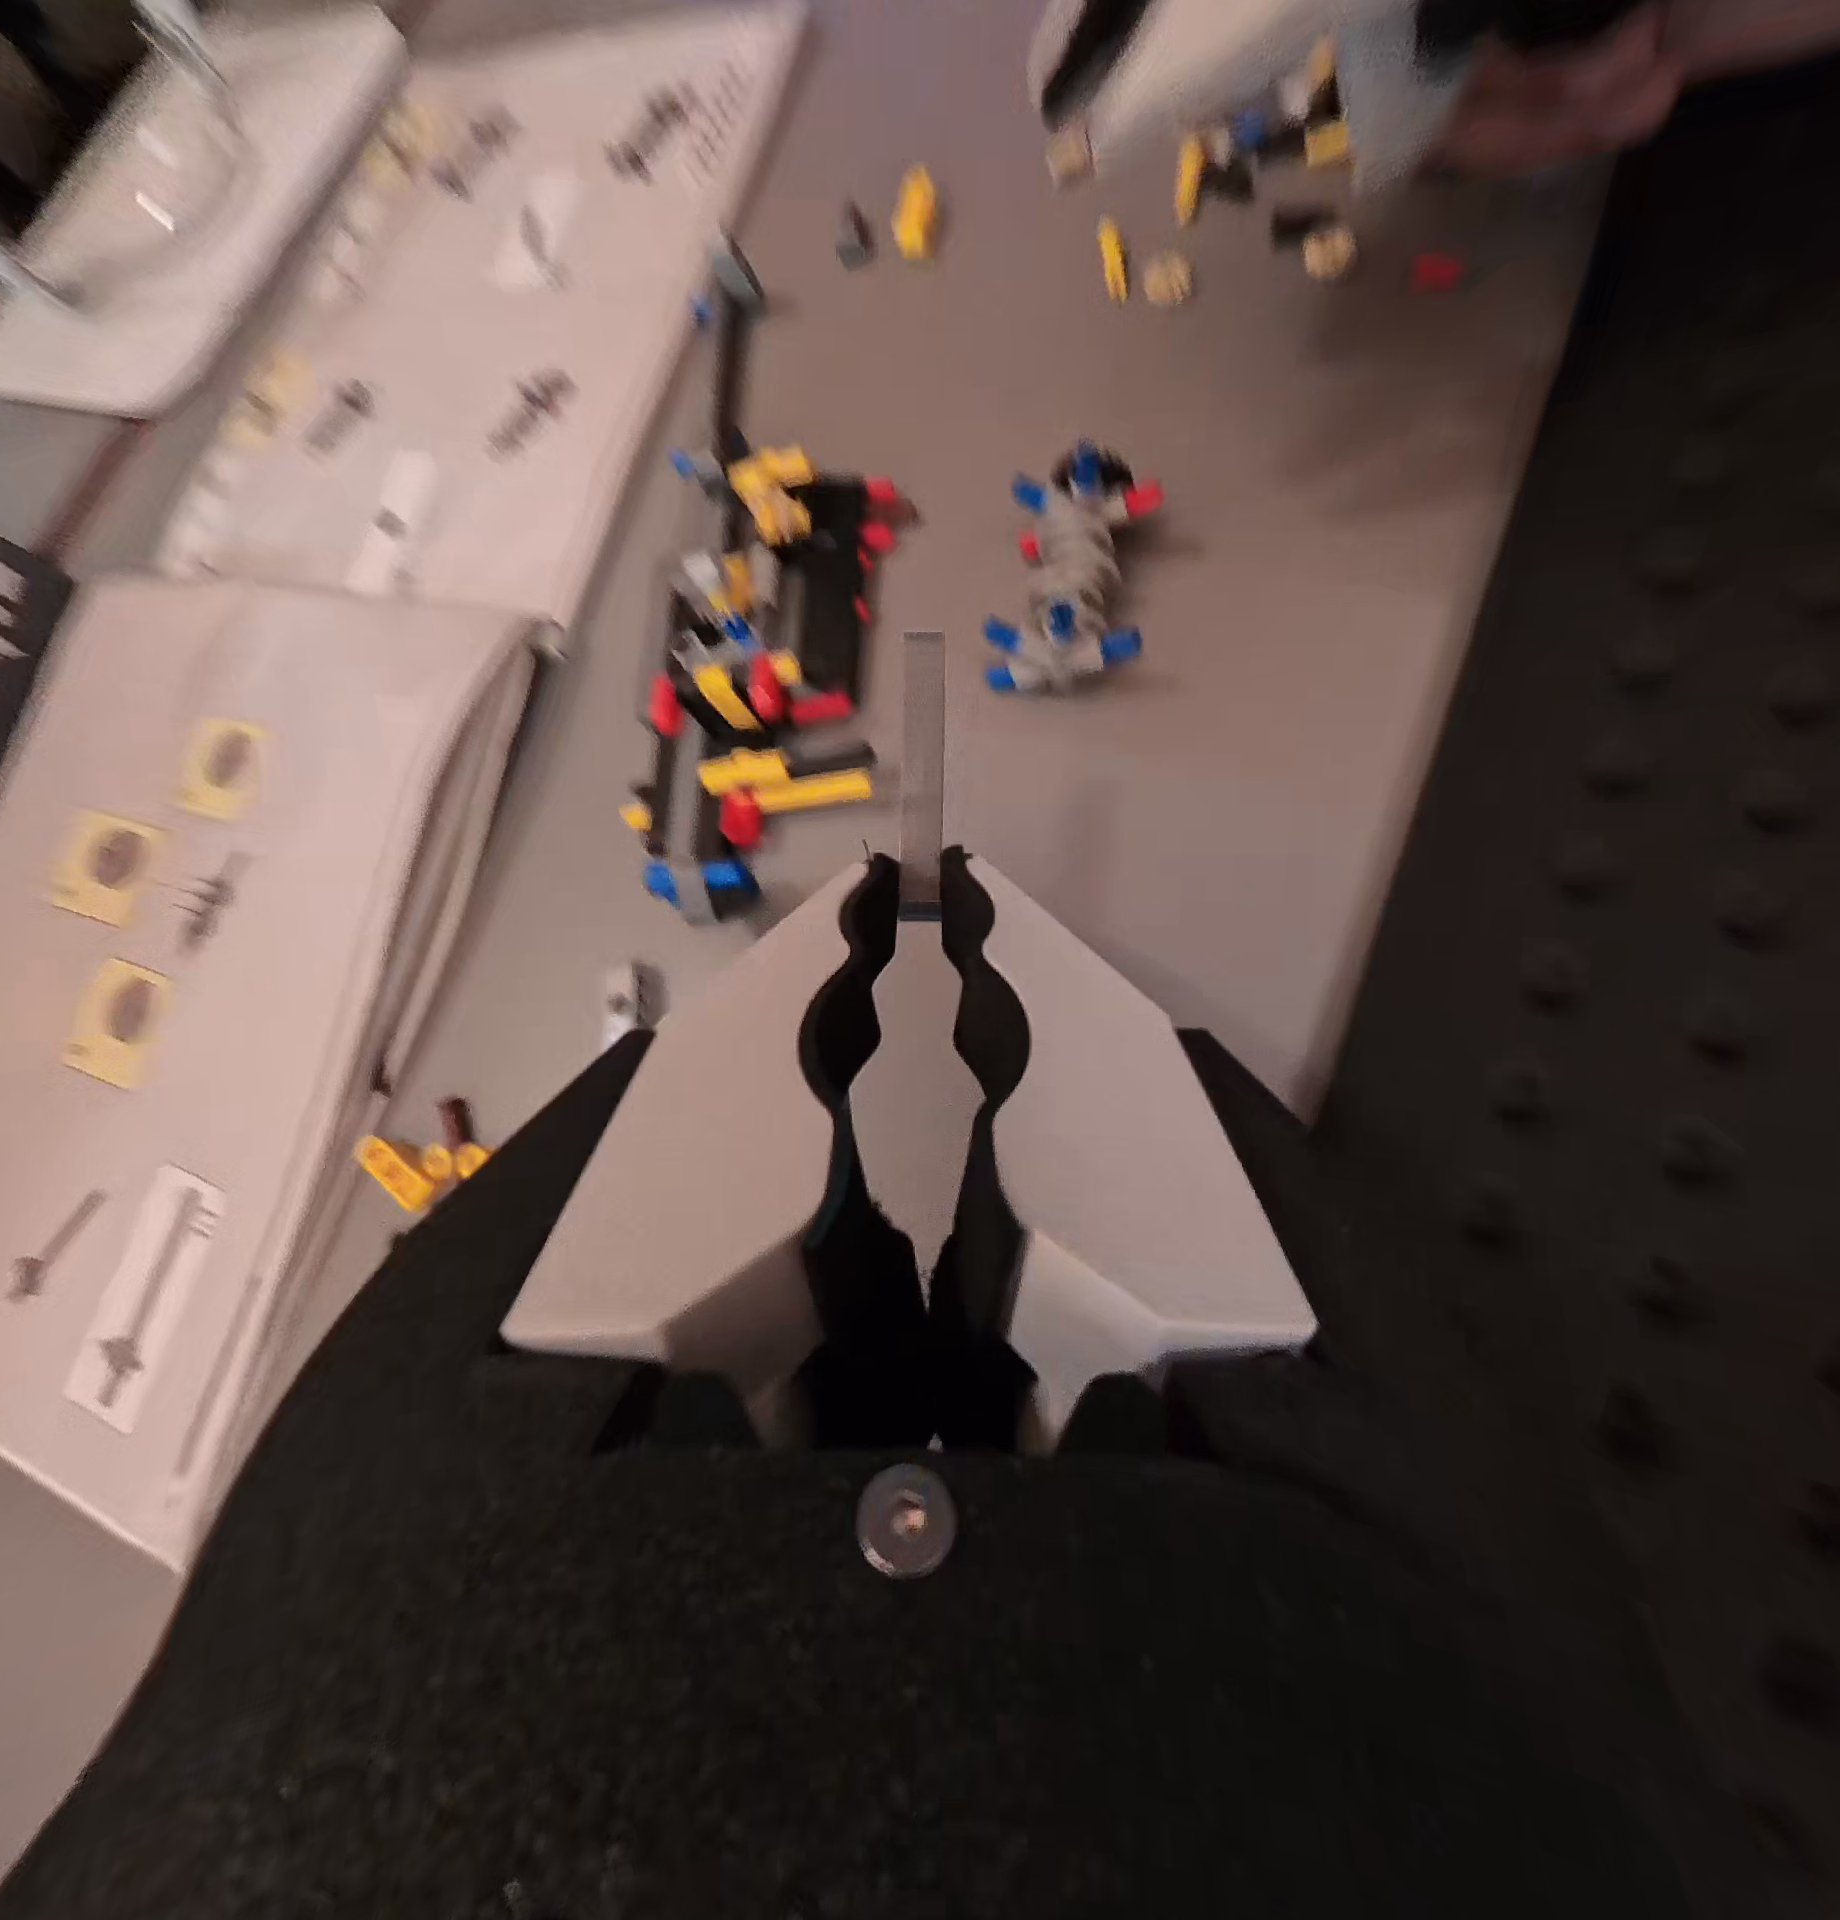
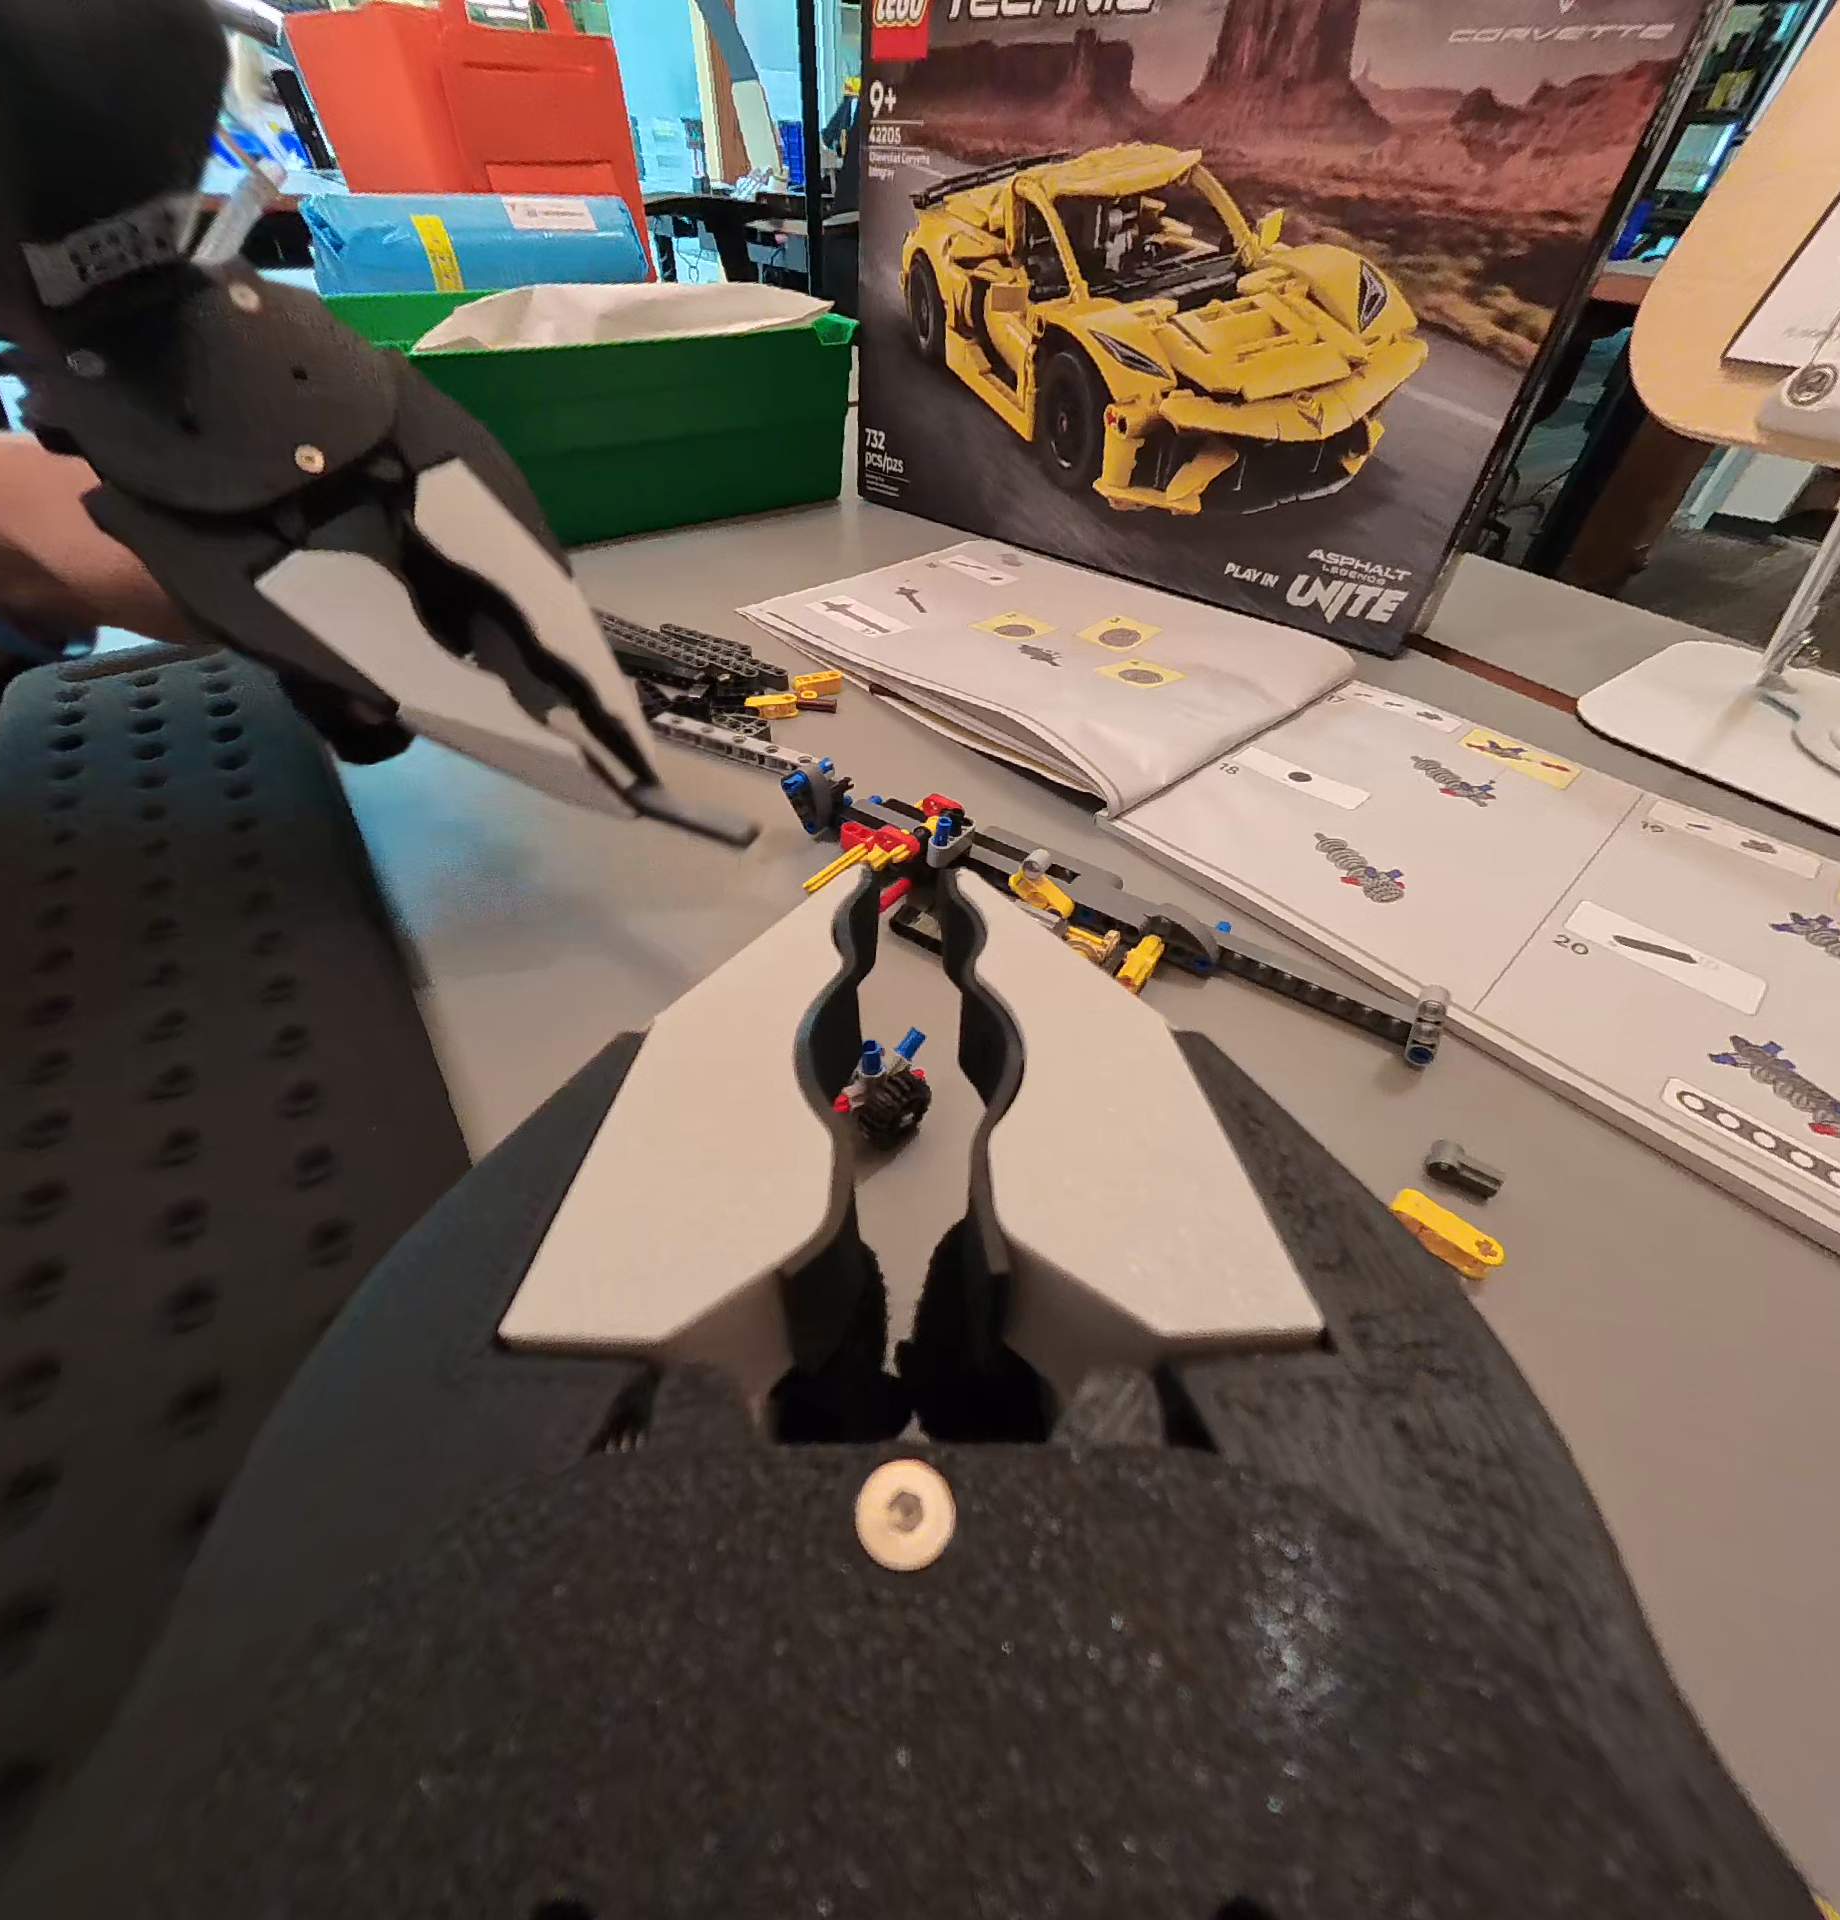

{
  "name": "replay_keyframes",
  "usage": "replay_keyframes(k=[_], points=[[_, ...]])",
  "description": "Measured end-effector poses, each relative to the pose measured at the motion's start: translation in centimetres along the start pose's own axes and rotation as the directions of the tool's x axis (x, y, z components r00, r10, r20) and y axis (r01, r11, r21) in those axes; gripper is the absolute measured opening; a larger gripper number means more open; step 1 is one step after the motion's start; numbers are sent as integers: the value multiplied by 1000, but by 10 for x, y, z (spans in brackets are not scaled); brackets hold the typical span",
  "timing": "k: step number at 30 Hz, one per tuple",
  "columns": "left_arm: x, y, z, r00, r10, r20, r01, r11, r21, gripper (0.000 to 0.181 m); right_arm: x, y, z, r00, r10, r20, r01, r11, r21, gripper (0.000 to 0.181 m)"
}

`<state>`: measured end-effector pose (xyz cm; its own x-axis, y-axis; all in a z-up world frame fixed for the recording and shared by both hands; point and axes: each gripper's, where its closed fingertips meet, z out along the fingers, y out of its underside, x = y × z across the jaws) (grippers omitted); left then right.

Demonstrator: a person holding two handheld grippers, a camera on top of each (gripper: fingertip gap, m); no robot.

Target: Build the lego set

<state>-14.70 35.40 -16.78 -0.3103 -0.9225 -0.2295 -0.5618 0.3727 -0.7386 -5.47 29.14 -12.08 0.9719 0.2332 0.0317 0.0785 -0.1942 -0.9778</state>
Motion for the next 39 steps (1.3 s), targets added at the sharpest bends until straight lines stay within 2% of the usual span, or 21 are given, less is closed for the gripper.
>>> replay_keyframes(k=[3, 7, 12, 15, 16, 18, 20, 22, 26, 29, 33, 35, 39], points=[[-13, -38, 0, 989, 37, 143, -61, 984, 170, 7, -3, 2, 2, 1000, -22, 9, 22, 1000, -7, 11], [-11, -58, 15, 969, 100, 226, -156, 957, 245, 6, -3, 4, 3, 1000, -19, 11, 19, 1000, -23, 12], [8, -61, 26, 994, 72, 86, -94, 951, 295, 7, 0, 5, 3, 1000, -7, 1, 7, 1000, -25, 17], [16, -62, 23, 998, 0, -67, 21, 948, 318, 7, -4, 7, 4, 999, -34, 19, 35, 999, -39, 19], [20, -61, 22, 987, -47, -153, 92, 948, 306, 7, -6, 7, 3, 998, -57, 31, 58, 997, -45, 20], [33, -58, 19, 902, -181, -392, 272, 944, 189, 7, -9, 4, 1, 987, -153, 49, 156, 987, -51, 22], [34, -63, 12, 805, -300, -512, 399, 912, 93, 7, -15, 11, 0, 956, -278, 97, 288, 952, -104, 23], [40, -59, 7, 712, -380, -591, 432, 900, -57, 6, -17, 17, 1, 906, -403, 130, 421, 892, -165, 24], [41, -57, 4, 586, -500, -638, 468, 851, -238, 6, -31, 7, 5, 825, -526, 206, 559, 812, -165, 23], [44, -53, 8, 561, -528, -638, 441, 842, -310, 6, -42, 4, 10, 785, -567, 248, 610, 777, -155, 19], [50, -56, 9, 535, -528, -659, 426, 843, -329, 6, -45, 18, 14, 728, -622, 289, 681, 705, -197, 10], [50, -56, 10, 538, -526, -659, 433, 843, -319, 6, -44, 22, 14, 721, -626, 295, 688, 697, -202, 9], [54, -55, 9, 483, -551, -680, 465, 820, -334, 6, -48, 28, 14, 703, -632, 326, 704, 681, -199, 8]])
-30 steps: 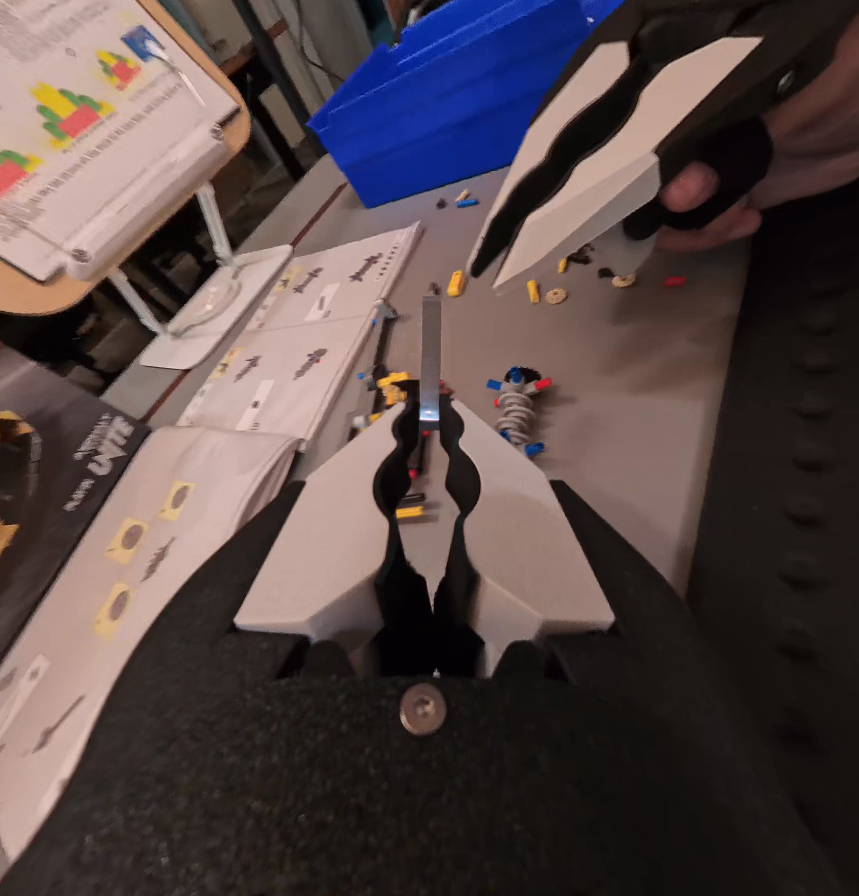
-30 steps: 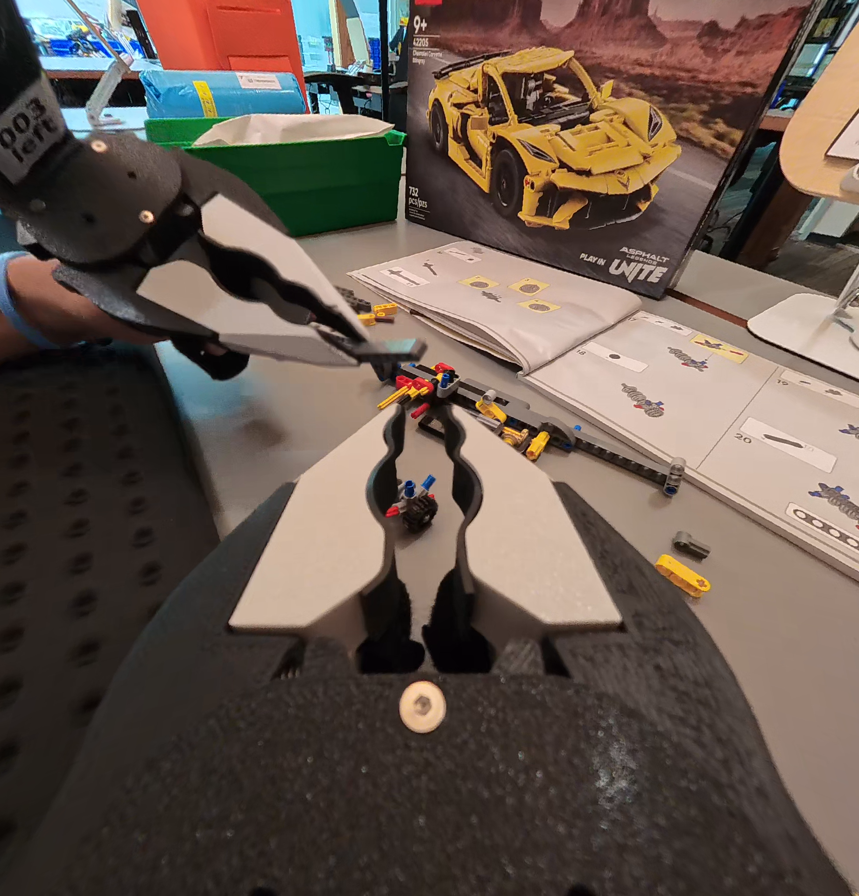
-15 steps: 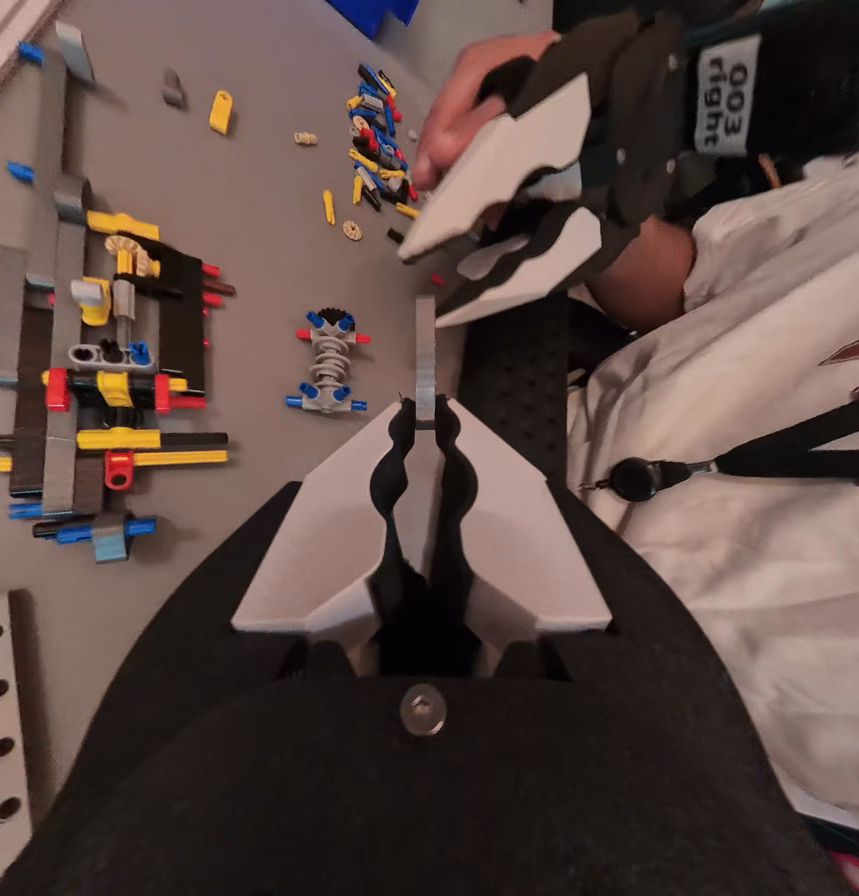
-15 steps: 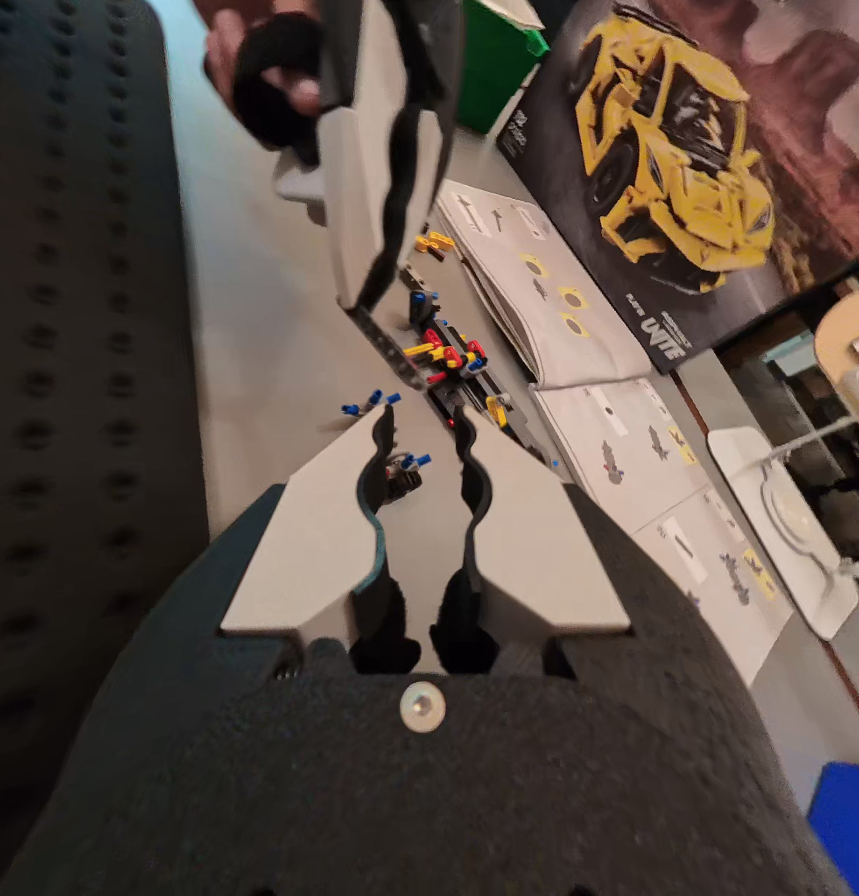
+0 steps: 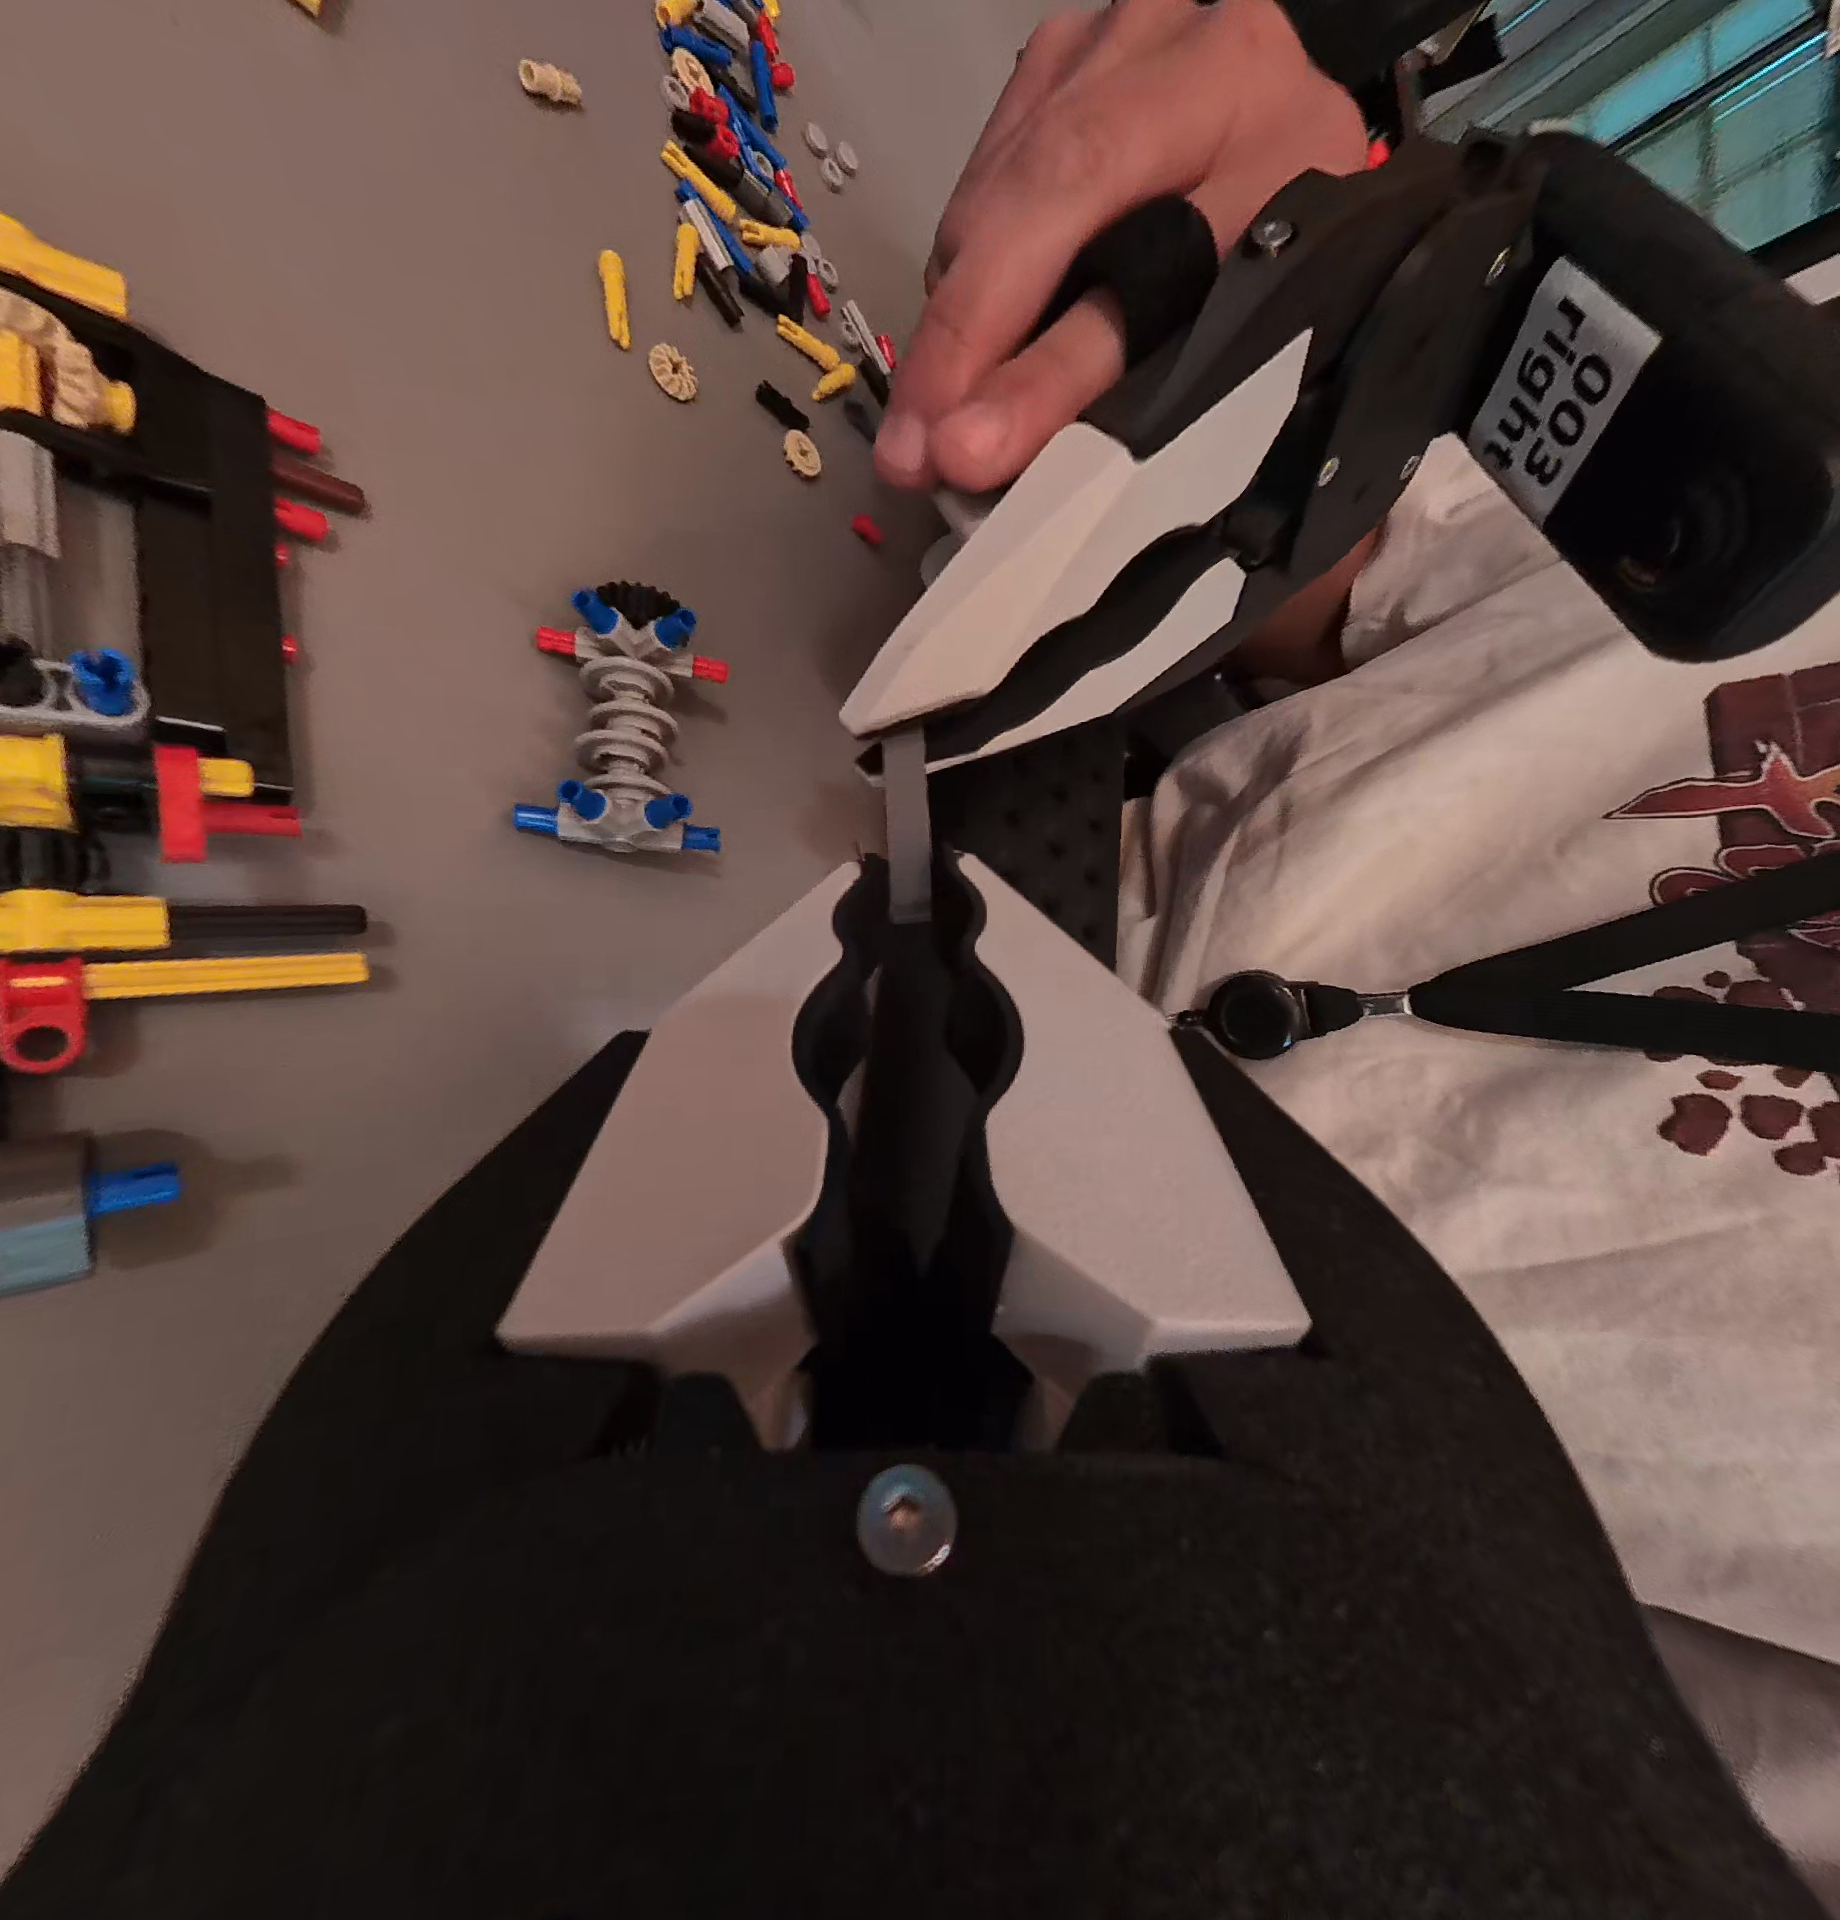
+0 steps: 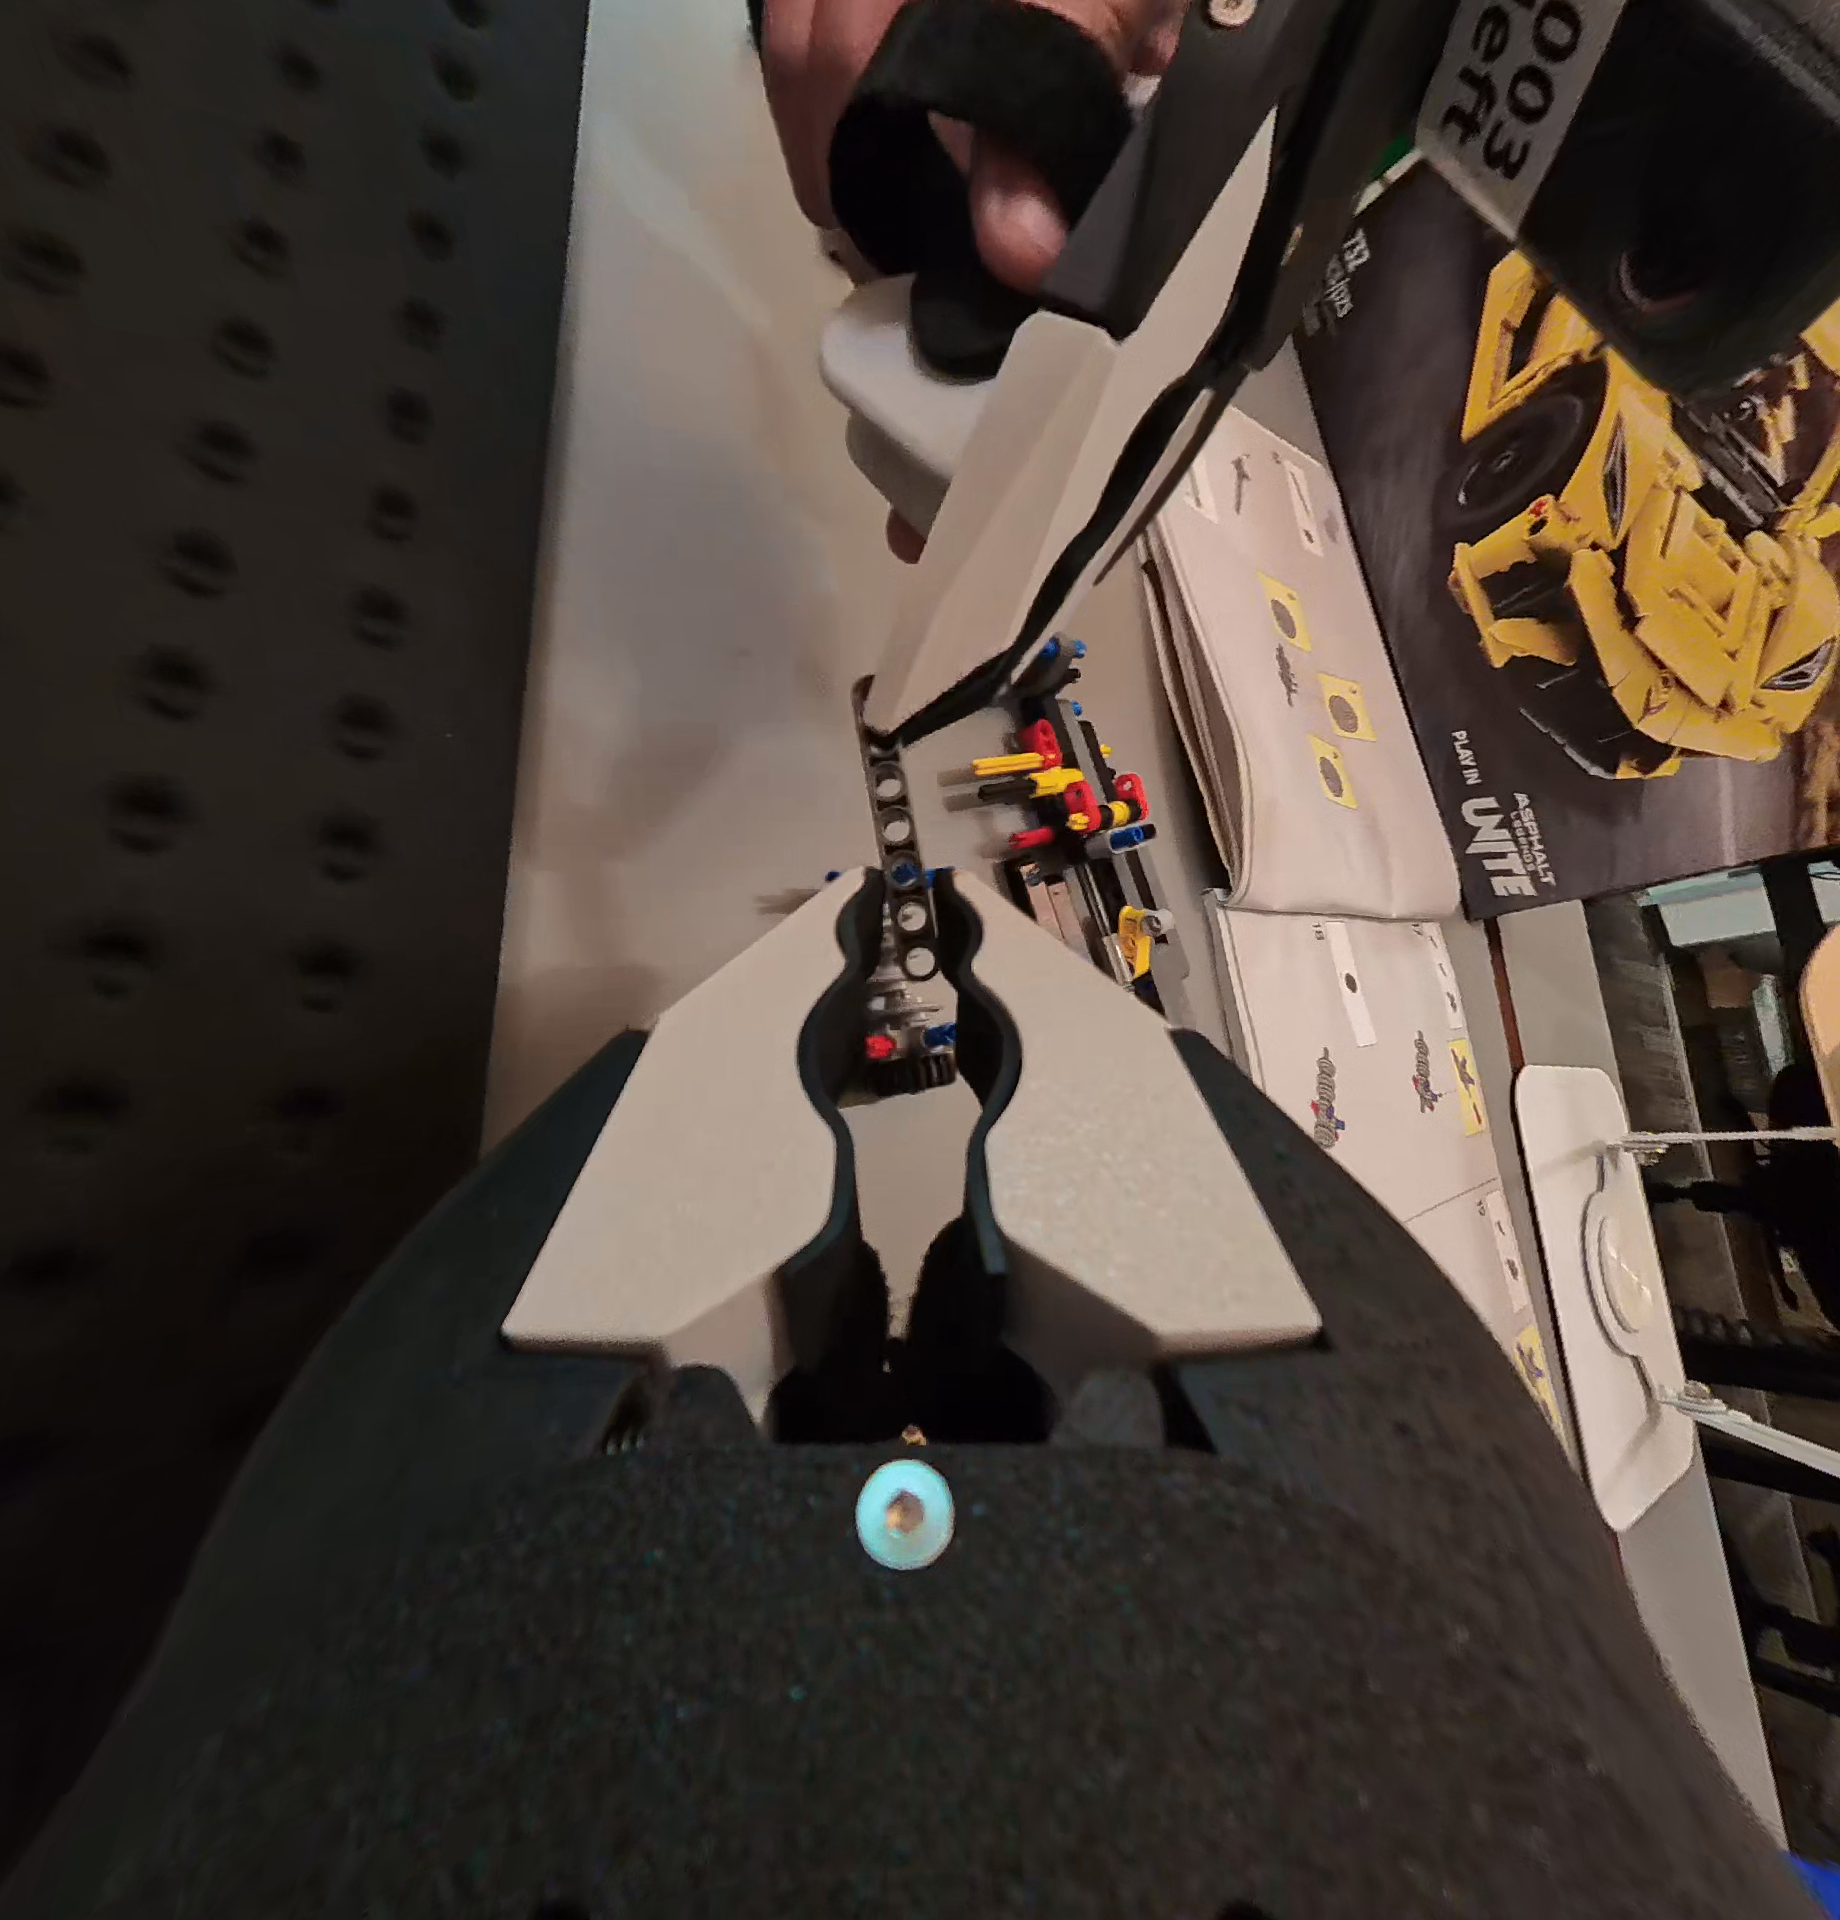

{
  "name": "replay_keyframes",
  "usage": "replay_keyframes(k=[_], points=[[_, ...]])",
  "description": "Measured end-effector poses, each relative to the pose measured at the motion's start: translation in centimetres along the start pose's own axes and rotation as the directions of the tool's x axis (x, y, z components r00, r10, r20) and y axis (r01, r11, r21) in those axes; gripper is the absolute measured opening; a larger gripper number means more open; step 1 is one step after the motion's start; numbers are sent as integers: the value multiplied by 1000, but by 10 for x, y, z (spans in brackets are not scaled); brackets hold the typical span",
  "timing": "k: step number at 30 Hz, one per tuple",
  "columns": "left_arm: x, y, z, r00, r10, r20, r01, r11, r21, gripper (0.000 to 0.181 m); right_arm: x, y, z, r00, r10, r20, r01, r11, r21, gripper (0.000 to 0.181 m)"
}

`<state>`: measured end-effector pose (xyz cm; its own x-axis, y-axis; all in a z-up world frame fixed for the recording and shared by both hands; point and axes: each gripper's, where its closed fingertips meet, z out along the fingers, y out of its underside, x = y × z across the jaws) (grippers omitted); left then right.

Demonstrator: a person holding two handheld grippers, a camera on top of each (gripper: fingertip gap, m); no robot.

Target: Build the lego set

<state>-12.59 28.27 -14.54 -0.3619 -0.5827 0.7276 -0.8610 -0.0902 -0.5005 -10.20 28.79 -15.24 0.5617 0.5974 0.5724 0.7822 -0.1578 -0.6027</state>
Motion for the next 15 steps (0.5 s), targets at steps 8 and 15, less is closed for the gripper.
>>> replay_keyframes(k=[8, 15], points=[[-20, -17, -7, 913, 320, 252, -346, 936, 62, 30, 10, 16, 8, 992, 15, 129, -4, 996, -84, 6], [-36, -12, 3, 560, 641, 524, -691, 711, -131, 21, 11, 22, 10, 948, 100, 302, -64, 990, -127, 6]])
